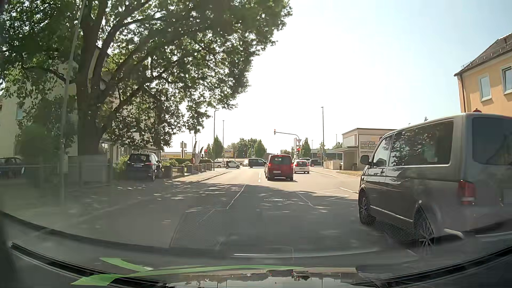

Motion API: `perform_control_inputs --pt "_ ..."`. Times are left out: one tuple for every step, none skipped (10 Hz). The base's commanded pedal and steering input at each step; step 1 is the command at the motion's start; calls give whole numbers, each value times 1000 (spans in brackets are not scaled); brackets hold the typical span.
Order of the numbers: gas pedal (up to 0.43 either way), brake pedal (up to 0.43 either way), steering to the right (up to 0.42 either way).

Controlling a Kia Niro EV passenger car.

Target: Follow the waypoints while adhering to traffic rules and regulations

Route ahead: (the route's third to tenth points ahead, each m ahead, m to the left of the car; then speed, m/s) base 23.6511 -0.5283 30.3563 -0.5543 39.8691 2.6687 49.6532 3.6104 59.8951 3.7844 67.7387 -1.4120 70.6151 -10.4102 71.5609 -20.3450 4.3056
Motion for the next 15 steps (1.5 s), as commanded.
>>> perform_control_inputs --pt "0 0 24" --pt "0 0 25" --pt "0 0 29" --pt "0 0 36" --pt "0 0 42" --pt "0 0 45" --pt "0 0 46" --pt "0 0 51" --pt "0 0 54" --pt "0 0 56" --pt "0 0 58" --pt "0 0 59" --pt "0 0 58" --pt "0 0 58" --pt "0 0 59"
